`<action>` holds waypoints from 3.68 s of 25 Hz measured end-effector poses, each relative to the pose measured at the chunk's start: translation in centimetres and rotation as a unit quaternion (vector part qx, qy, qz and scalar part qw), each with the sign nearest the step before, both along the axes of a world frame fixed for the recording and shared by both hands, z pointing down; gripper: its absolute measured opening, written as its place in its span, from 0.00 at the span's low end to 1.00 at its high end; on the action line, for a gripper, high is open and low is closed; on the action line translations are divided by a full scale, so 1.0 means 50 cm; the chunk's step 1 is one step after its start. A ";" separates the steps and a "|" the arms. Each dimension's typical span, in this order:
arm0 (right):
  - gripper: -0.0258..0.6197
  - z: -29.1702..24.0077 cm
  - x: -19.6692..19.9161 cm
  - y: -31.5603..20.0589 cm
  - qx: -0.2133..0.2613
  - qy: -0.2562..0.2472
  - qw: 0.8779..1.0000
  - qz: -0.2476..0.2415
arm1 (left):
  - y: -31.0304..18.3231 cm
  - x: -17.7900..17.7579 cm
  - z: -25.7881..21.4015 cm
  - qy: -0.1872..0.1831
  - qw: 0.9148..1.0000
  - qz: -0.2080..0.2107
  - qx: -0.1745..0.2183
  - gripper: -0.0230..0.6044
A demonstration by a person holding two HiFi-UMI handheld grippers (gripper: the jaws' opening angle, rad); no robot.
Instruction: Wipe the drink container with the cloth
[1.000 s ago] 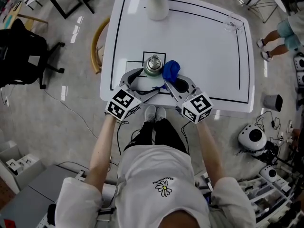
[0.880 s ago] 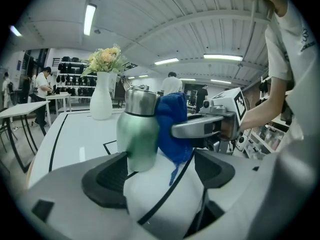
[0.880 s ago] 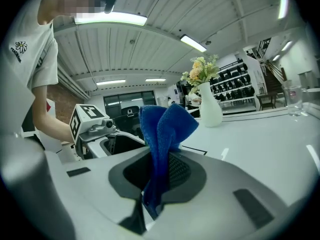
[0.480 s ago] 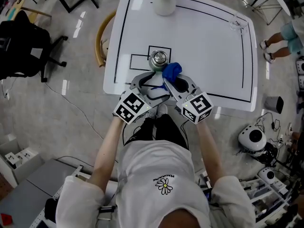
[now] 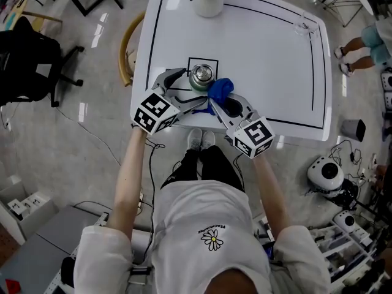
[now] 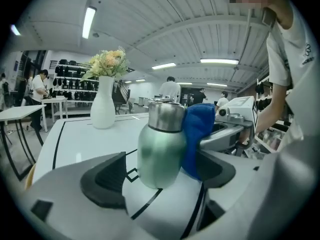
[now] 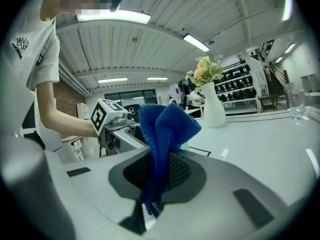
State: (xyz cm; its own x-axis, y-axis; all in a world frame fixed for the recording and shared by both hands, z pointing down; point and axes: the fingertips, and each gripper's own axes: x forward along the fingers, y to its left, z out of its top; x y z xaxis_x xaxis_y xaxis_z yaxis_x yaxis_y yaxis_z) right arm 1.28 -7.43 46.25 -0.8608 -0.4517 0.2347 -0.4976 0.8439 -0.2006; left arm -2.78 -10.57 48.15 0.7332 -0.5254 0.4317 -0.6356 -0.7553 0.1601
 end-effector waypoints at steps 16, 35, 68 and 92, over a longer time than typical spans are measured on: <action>0.11 0.012 0.047 -0.080 0.018 0.035 0.997 0.060 | 0.059 0.044 0.008 -0.013 0.999 0.035 -0.011 0.70; 0.11 0.001 0.013 -0.009 0.019 0.039 0.996 0.076 | 0.135 0.095 0.009 -0.015 0.998 0.061 -0.011 0.69; 0.11 0.008 0.004 -0.008 0.012 0.038 0.995 0.092 | 0.087 0.044 0.023 -0.049 0.998 0.020 -0.017 0.70; 0.11 0.002 0.020 -0.024 0.022 0.050 0.993 0.105 | 0.004 0.023 0.033 -0.037 0.998 0.040 -0.014 0.70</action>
